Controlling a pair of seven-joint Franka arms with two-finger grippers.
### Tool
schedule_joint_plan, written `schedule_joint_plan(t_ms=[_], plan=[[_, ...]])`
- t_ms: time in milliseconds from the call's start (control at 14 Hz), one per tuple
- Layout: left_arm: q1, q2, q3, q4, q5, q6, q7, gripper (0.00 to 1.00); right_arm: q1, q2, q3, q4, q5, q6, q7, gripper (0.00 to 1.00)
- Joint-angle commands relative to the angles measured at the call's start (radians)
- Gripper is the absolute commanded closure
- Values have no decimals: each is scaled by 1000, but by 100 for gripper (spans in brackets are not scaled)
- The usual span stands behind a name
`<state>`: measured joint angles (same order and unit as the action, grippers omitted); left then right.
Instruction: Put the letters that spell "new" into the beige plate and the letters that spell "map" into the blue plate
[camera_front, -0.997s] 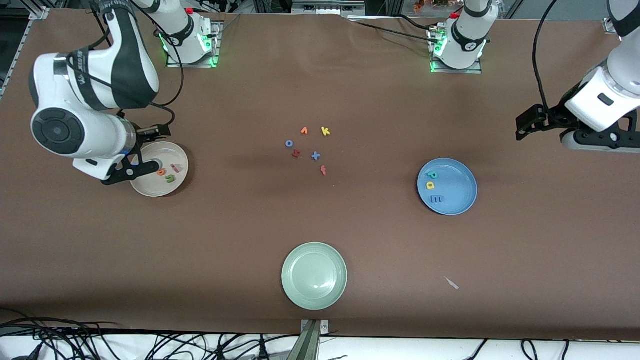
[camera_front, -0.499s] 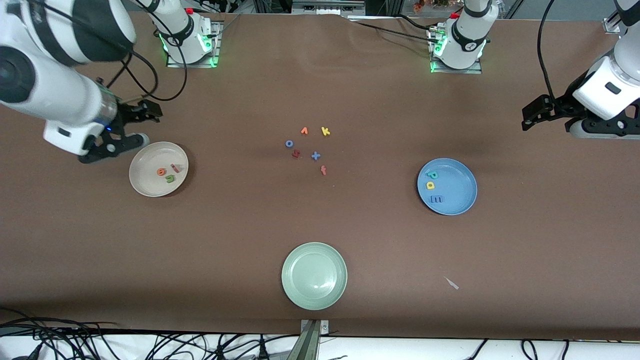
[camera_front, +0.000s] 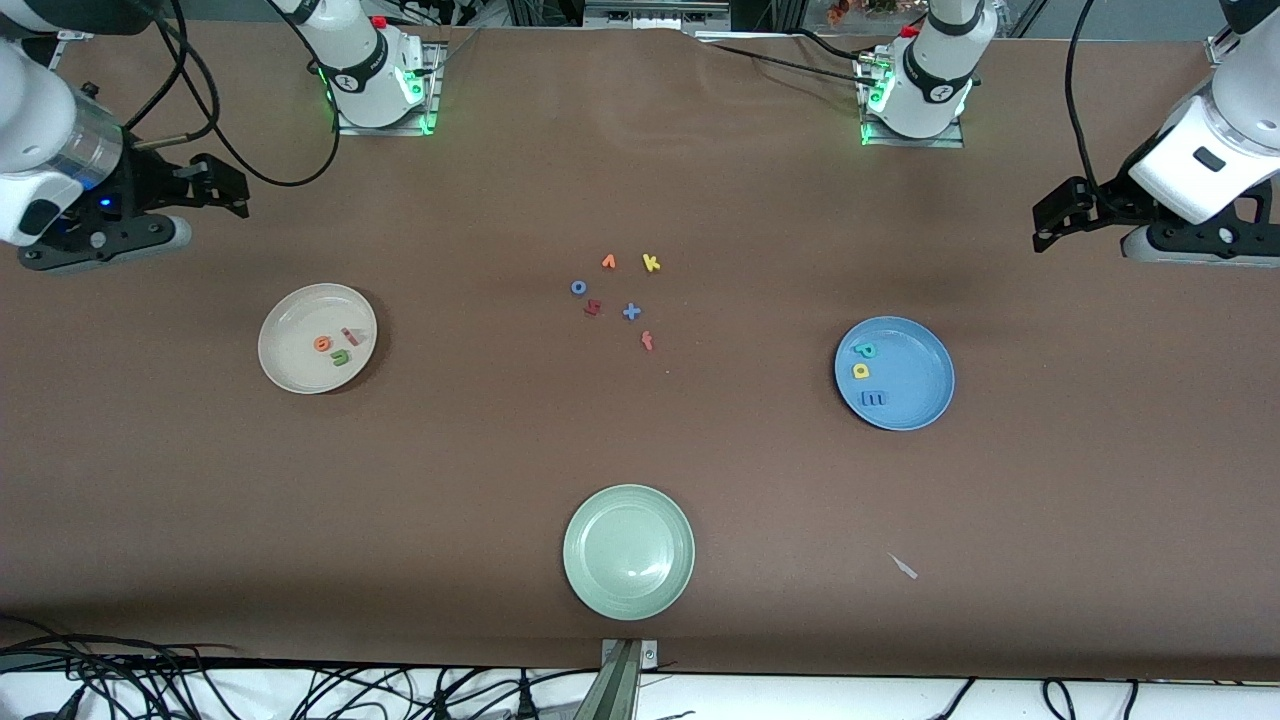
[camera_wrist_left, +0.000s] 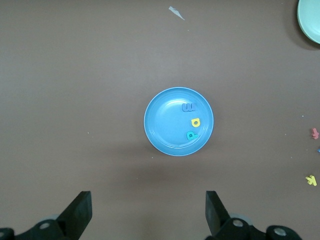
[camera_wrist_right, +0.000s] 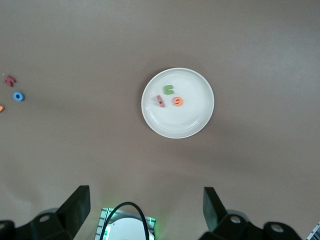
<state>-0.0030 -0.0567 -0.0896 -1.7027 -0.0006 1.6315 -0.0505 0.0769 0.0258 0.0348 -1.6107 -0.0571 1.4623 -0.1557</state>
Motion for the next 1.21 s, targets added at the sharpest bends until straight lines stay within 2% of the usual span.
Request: schedule_joint_plan(t_ms=[0,285,1140], plan=[[0,-15,20,-5,-21,13,21,0,-46,-23,22,-25,-4,35,16,0],[-31,47,18,89,-12,13,26,0,-57,-32,25,-26,-3,43,111,0],[-12,63,21,92,-15,2,34,0,-85,-29,39,-28,3,44,123,0]])
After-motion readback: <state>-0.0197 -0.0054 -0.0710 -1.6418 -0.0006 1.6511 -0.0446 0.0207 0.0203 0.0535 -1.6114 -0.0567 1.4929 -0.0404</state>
